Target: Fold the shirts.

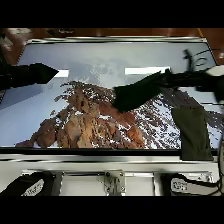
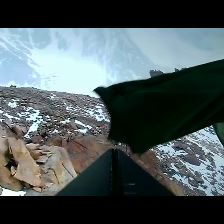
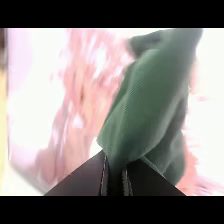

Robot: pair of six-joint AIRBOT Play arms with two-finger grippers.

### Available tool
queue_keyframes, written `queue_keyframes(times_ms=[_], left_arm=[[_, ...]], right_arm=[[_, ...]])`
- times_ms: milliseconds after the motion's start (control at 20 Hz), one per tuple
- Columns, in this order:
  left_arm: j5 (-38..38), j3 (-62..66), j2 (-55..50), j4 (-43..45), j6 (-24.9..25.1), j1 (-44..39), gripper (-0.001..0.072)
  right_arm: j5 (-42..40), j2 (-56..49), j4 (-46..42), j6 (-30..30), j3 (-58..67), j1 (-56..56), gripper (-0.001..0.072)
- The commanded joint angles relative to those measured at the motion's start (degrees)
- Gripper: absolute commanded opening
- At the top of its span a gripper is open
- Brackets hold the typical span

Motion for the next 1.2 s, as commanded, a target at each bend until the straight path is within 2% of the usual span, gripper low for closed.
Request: queue_keyframes(times_ms=[0,150,250,400,600,750,800,850,900,950,1150], left_arm=[[0.1,0.0,0.0,0.0,-0.3,-3.6,0.0046],[0.1,0.0,0.0,0.0,-0.7,-5.6,0.0046],[0.1,0.0,0.0,0.0,-0.7,-6.8,0.0046],[0.1,0.0,0.0,0.0,-0.7,-8.2,0.0047],[0.1,0.0,0.0,0.0,-0.7,-8.6,0.0046],[0.1,0.0,0.0,0.0,-0.7,-8.6,0.0046],[0.1,0.0,0.0,0.0,-0.7,-8.6,0.0047],[0.1,0.0,0.0,0.0,-0.8,-8.6,0.0046],[0.1,0.0,0.0,0.0,-1.6,-8.7,0.0046],[0.1,0.0,0.0,0.0,-1.8,-8.7,0.0046],[0.0,0.0,-0.3,0.1,-3.3,-8.8,0.0045]], right_arm=[[7.4,8.9,-9.5,5.6,1.2,-15.4,0.0063],[13.3,11.4,-17.7,6.1,1.2,-27.8,0.0063],[14.3,11.6,-21.5,8.7,1.2,-35.1,0.0063],[17.3,11.6,-24.9,10.2,-1.5,-40.5,0.0063],[19.2,13.6,-32.2,11.5,-16.0,-40.8,0.0063],[13.5,18.4,-39.4,14.4,-29.8,-40.8,0.0064],[11.1,19.9,-41.8,17.3,-33.5,-40.8,0.0108],[9.3,21.0,-44.0,19.8,-36.0,-40.8,0.0338],[8.4,21.4,-45.2,19.6,-37.3,-40.8,0.0564],[8.2,21.4,-46.1,18.5,-37.1,-40.8,0.0593],[5.9,21.4,-46.7,15.0,-28.0,-40.7,0.0592]])
